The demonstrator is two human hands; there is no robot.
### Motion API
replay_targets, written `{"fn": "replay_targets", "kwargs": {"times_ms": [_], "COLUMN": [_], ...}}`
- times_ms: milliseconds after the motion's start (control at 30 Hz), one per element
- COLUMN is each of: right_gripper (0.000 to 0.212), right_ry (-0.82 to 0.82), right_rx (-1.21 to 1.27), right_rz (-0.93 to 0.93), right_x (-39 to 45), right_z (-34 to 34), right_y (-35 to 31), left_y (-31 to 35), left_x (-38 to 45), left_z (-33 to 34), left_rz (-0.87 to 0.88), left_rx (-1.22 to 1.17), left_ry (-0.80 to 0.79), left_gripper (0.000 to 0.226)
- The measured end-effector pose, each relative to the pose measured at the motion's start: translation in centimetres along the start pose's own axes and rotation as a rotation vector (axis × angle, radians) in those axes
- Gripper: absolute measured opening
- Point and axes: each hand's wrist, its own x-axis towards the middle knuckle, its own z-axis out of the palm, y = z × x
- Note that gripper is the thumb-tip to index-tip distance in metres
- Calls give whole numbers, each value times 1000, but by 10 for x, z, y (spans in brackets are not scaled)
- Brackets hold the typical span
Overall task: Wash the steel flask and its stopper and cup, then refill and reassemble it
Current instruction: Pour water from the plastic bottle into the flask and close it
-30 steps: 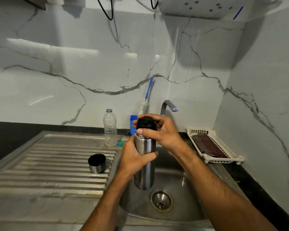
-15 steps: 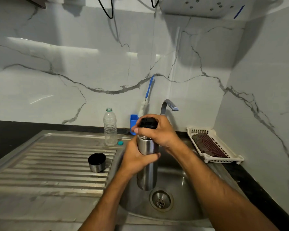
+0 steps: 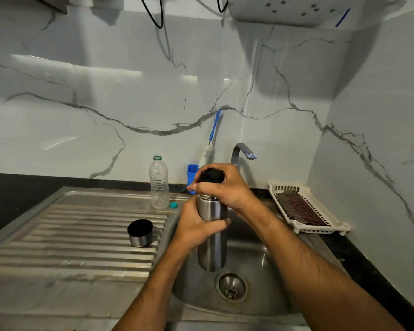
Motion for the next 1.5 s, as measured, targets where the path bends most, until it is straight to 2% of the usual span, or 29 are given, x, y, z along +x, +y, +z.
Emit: {"fn": "replay_targets", "kwargs": {"times_ms": [67,133,200,300,333,400,533,700,867,1000,1233,1400,1500], "right_gripper": [16,17,20,26,27,27,19,12,9,13,48,65,51], "right_ry": [184,218,81,-266,-325,-266,-5,293,431,332,87,130,176], "right_rx": [-81,-94,-91,58,101,82,-42,-152,-204,-194,-96,18,32], "right_rz": [-3,-2,10,16,18,12,-5,0,29,47,1,7,69], "right_x": [-1,-2,-1,-1,-1,1,2,-1,3,6,0,6,12], "right_z": [9,11,2,-16,-17,-13,0,19,30,32,26,31,42], "right_y": [4,4,1,-5,-5,-3,2,0,2,1,-9,-4,9], "left_y": [1,-1,-3,-3,-3,-2,-1,4,-1,2,5,16,20], "left_x": [1,1,3,4,3,2,3,-2,-2,-1,-5,-10,-13], "left_z": [4,3,-2,-13,-14,-12,-4,7,8,1,-25,-58,-83], "left_rz": [5,14,24,37,37,21,10,2,34,36,21,34,31], "left_rx": [57,74,58,14,5,-7,63,116,126,152,216,279,314], "left_ry": [51,50,2,-87,-98,-80,-14,161,253,261,278,356,404], "left_gripper": [53,56,54,62,65,64,45,60,64,65,63,58,60]}}
